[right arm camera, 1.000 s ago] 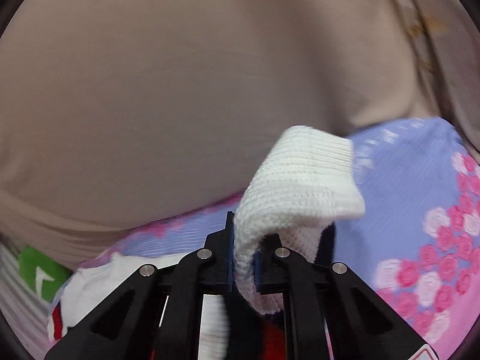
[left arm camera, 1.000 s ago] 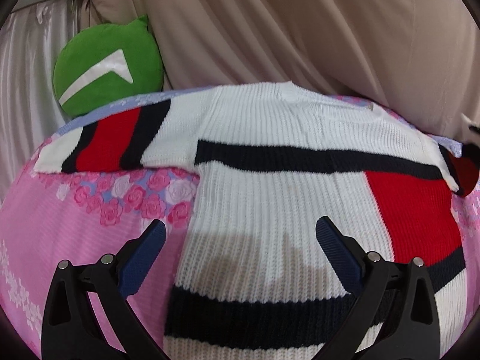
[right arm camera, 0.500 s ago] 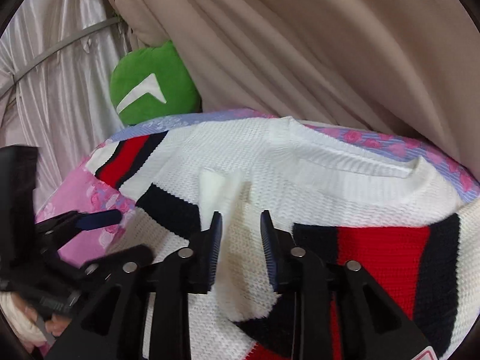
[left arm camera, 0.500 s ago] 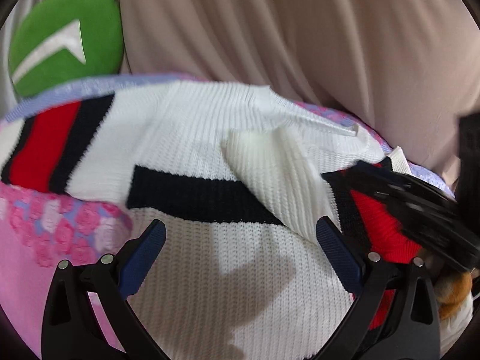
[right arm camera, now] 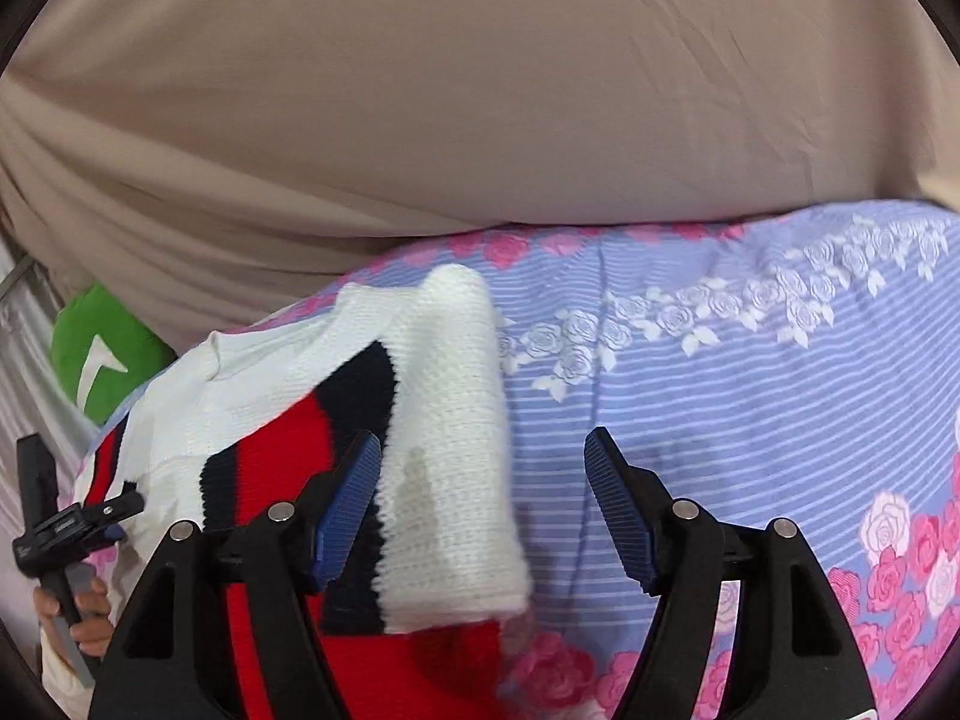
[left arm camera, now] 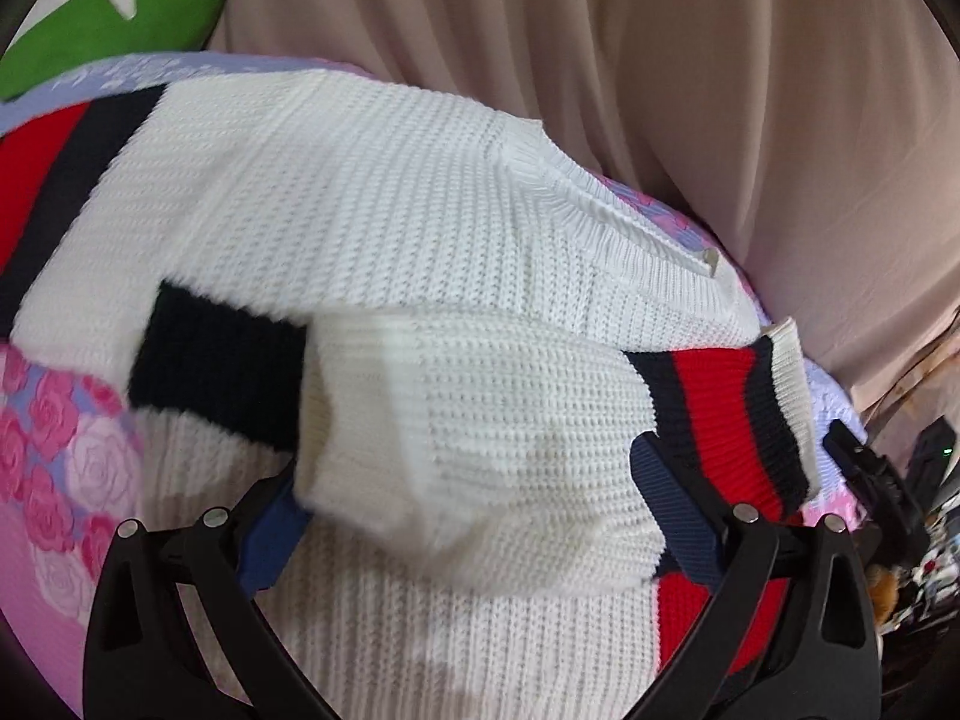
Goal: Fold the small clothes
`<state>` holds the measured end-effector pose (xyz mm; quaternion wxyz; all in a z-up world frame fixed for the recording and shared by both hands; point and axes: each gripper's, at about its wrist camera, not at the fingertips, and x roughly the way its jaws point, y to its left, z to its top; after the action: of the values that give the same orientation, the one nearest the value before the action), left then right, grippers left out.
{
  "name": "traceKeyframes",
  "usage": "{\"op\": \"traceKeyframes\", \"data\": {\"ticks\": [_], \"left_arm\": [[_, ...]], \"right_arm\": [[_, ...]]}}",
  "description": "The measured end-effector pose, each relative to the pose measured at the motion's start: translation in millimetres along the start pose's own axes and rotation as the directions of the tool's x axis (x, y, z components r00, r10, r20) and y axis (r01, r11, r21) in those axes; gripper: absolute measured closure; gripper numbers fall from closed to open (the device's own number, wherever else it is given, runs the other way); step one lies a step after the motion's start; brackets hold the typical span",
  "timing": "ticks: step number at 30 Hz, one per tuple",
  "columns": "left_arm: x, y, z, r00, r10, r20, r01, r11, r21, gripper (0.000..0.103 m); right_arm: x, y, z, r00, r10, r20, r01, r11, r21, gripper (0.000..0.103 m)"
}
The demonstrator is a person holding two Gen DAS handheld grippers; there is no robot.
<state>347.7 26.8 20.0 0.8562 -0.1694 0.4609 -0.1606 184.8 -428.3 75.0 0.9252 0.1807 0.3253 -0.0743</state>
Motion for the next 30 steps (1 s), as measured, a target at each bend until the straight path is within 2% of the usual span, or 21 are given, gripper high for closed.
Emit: {"op": "traceKeyframes", "data": {"ticks": [3, 7, 9, 10, 11, 12, 13, 15, 16, 17, 19, 21, 22, 24, 25, 26, 27, 28, 30], "left_arm": [[-11, 5, -7, 0.999, 0.035, 0.012, -0.035, 0.999, 0.01, 0.006], [-2, 8, -6, 0.997, 0.08, 0.01, -0.08, 0.996, 0.036, 0.007], [4, -1, -1, 0.995, 0.1, 0.021, -0.101, 0.991, 0.082, 0.024], [8, -7, 1, 0.995, 0.097, 0.015, -0.098, 0.99, 0.1, 0.046], [12, -11, 6, 0.995, 0.097, 0.003, -0.097, 0.988, 0.117, 0.059], [12, -9, 7, 0.995, 0.099, -0.006, -0.098, 0.988, 0.123, 0.087], [13, -13, 15, 0.996, 0.085, -0.009, -0.083, 0.988, 0.127, 0.096], [1, -24, 27, 0.996, 0.076, 0.055, -0.084, 0.983, 0.162, 0.096], [-12, -33, 36, 0.989, 0.077, 0.129, -0.101, 0.976, 0.193, 0.096], [-27, -40, 45, 0.978, 0.069, 0.198, -0.111, 0.972, 0.209, 0.096], [-48, -46, 58, 0.956, 0.05, 0.288, -0.113, 0.972, 0.208, 0.096], [-40, -42, 68, 0.959, 0.046, 0.28, -0.104, 0.975, 0.196, 0.096], [-25, -41, 69, 0.964, 0.07, 0.256, -0.123, 0.973, 0.195, 0.096], [14, -29, 64, 0.974, 0.147, 0.175, -0.181, 0.963, 0.2, 0.096], [40, -19, 59, 0.977, 0.181, 0.115, -0.201, 0.96, 0.194, 0.096], [48, -11, 55, 0.978, 0.176, 0.108, -0.193, 0.964, 0.182, 0.096], [43, -8, 51, 0.977, 0.144, 0.156, -0.173, 0.967, 0.188, 0.096], [41, -7, 51, 0.978, 0.137, 0.158, -0.167, 0.967, 0.19, 0.096], [39, -4, 51, 0.982, 0.117, 0.148, -0.142, 0.973, 0.179, 0.095]], "right_arm": [[10, 8, 6, 1.0, 0.016, -0.006, -0.016, 1.0, -0.025, 0.033], [41, 32, 19, 0.999, 0.012, -0.03, -0.014, 0.997, -0.072, 0.027], [57, 39, 24, 0.999, -0.009, -0.051, 0.005, 0.997, -0.077, 0.027], [66, 42, 25, 0.998, -0.022, -0.065, 0.017, 0.997, -0.081, 0.033], [70, 44, 27, 0.997, -0.031, -0.067, 0.025, 0.996, -0.087, 0.057], [72, 47, 28, 0.997, -0.033, -0.07, 0.026, 0.995, -0.097, 0.071], [68, 47, 33, 0.998, 0.005, -0.067, -0.011, 0.996, -0.086, 0.092], [42, 42, 41, 0.992, 0.117, 0.038, -0.117, 0.993, -0.021, 0.092], [28, 38, 43, 0.984, 0.154, 0.089, -0.154, 0.988, -0.002, 0.092], [14, 32, 45, 0.973, 0.179, 0.148, -0.183, 0.983, 0.019, 0.092], [1, 16, 45, 0.962, 0.17, 0.213, -0.189, 0.98, 0.069, 0.093], [17, 0, 41, 0.98, 0.11, 0.168, -0.128, 0.986, 0.103, 0.092], [37, -8, 37, 0.993, 0.07, 0.095, -0.081, 0.99, 0.112, 0.092], [70, -14, 25, 0.999, -0.009, -0.038, 0.012, 0.996, 0.092, 0.09], [69, -12, 21, 1.0, -0.005, -0.026, 0.007, 0.996, 0.084, 0.085], [62, -9, 20, 1.0, 0.004, -0.009, -0.003, 0.997, 0.078, 0.08], [50, -6, 20, 1.0, 0.019, 0.012, -0.02, 0.997, 0.079, 0.079], [42, -4, 18, 0.999, 0.035, 0.022, -0.036, 0.996, 0.08, 0.075], [24, -4, 10, 0.997, 0.069, 0.026, -0.071, 0.994, 0.079, 0.059]]}}
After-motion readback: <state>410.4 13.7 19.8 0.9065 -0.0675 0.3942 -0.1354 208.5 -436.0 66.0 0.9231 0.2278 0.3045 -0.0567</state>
